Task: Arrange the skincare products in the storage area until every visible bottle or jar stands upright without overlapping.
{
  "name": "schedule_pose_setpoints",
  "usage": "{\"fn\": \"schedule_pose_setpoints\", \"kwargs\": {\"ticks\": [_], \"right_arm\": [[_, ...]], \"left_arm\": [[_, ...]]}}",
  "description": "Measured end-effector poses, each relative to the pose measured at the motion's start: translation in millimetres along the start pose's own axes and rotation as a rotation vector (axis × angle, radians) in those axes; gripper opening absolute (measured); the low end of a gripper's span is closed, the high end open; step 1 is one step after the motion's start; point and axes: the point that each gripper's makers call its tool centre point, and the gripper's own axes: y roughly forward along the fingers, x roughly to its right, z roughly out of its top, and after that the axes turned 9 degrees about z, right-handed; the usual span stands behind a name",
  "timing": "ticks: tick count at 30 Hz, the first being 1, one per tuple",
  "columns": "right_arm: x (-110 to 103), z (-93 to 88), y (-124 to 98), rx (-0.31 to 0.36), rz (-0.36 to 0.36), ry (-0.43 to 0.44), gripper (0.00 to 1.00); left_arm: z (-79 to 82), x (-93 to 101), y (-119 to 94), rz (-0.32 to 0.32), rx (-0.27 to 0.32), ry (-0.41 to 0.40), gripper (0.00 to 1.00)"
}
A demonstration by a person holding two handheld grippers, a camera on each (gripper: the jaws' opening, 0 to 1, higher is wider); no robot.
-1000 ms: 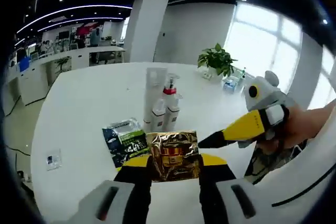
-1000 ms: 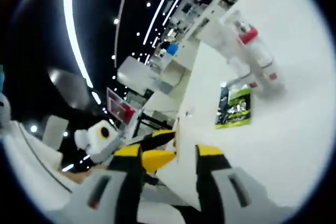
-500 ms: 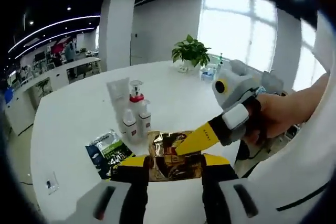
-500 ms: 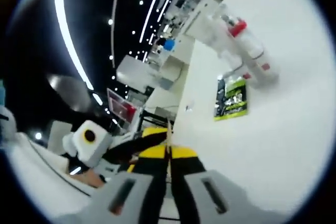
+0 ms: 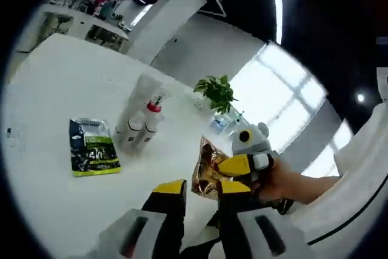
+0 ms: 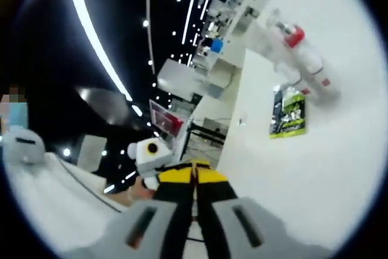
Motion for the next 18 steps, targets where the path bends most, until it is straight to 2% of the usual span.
{"fn": "schedule_pose_setpoints", "kwargs": {"ticks": [2,6,8,10,14,17,18], "right_arm": [[-4,-1.9,1,-0.008,0.015,-0.001,0.00],[-4,0.4,0,0.008,0.020,-0.002,0.01],[-2,4.9,2,0.043,0.015,-0.025,0.04],[-1,6.1,5,0.057,0.000,-0.047,0.06],[-2,2.9,12,0.057,-0.014,-0.069,0.11],[-2,7.0,13,0.105,-0.018,-0.076,0.11],[-1,13.5,13,0.152,-0.016,-0.063,0.11]], "left_arm": [[1.5,1.8,-1,-0.032,0.006,-0.073,0.07],[2.7,5.1,-4,-0.065,0.012,-0.125,0.01],[6.3,6.4,-5,-0.084,0.030,-0.158,0.00],[9.5,4.0,-5,-0.086,0.056,-0.169,0.00],[23.2,-0.2,-4,-0.098,0.145,-0.304,0.00],[17.9,-0.4,1,-0.083,0.127,-0.297,0.00],[16.3,0.7,1,-0.084,0.121,-0.294,0.00]]}}
